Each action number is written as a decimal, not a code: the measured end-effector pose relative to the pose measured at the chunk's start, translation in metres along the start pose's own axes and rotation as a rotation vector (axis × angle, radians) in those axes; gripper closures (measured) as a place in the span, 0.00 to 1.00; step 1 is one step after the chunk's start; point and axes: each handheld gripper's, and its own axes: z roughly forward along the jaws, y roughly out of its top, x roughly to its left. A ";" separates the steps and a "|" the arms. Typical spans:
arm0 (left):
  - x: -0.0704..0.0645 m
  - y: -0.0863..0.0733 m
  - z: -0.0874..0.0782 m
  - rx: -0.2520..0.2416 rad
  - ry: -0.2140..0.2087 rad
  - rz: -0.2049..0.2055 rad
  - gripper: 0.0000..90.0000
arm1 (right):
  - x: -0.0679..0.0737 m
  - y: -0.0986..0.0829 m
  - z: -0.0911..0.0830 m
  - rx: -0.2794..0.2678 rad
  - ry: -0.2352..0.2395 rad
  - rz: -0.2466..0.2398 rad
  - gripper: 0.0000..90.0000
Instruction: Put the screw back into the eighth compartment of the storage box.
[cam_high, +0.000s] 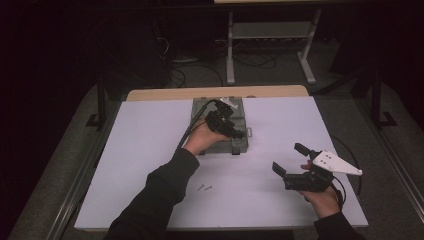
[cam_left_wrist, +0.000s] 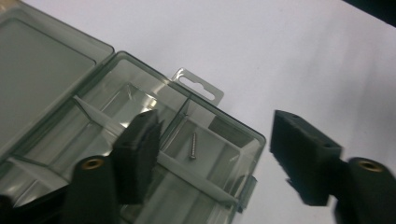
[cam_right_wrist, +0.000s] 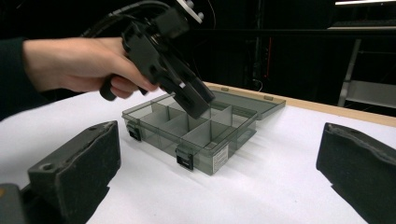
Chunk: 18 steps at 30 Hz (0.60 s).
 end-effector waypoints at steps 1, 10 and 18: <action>-0.003 0.000 -0.007 -0.011 0.015 0.026 0.31 | 0.000 0.000 0.000 0.001 0.000 0.002 0.00; -0.010 -0.008 -0.034 -0.047 0.029 0.083 0.09 | 0.001 0.000 0.000 0.004 -0.001 -0.001 0.00; -0.012 -0.021 -0.058 -0.087 0.058 0.095 0.00 | 0.001 0.000 0.000 0.004 -0.002 -0.002 0.00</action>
